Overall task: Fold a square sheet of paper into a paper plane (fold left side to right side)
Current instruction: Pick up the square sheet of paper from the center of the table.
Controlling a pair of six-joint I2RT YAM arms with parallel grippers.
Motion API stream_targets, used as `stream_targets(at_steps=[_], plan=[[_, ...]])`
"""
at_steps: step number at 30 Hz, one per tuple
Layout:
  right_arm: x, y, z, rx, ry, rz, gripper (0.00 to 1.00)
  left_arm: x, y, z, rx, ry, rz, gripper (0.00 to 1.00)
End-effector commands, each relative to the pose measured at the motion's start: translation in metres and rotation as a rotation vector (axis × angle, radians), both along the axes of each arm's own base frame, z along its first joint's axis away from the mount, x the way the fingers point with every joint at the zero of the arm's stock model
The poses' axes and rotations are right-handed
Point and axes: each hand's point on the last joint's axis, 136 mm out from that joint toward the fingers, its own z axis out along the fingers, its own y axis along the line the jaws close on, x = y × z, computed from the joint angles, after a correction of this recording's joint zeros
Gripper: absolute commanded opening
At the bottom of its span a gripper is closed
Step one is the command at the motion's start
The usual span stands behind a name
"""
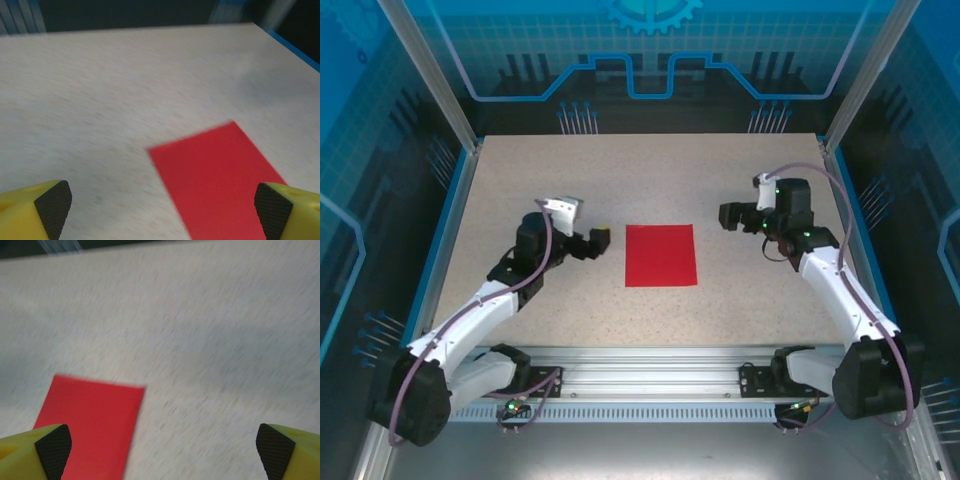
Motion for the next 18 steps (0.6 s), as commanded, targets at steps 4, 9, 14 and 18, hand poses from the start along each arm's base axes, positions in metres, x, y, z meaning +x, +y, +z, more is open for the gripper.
stream_targets(at_steps=[4,9,14,18], plan=[[-0.059,0.056,-0.043,0.074,0.357,0.106,0.99,-0.056,-0.07,-0.035,-0.073,0.306,-0.247,0.99],[-0.06,0.082,-0.067,0.041,0.459,0.153,0.9,-0.066,-0.099,-0.055,-0.098,0.397,-0.305,0.99],[-0.034,0.094,-0.08,0.005,0.491,0.156,0.83,-0.064,-0.122,-0.078,-0.12,0.518,-0.338,0.98],[-0.004,0.097,-0.091,-0.046,0.513,0.149,0.79,-0.06,-0.139,-0.086,-0.116,0.561,-0.367,0.98]])
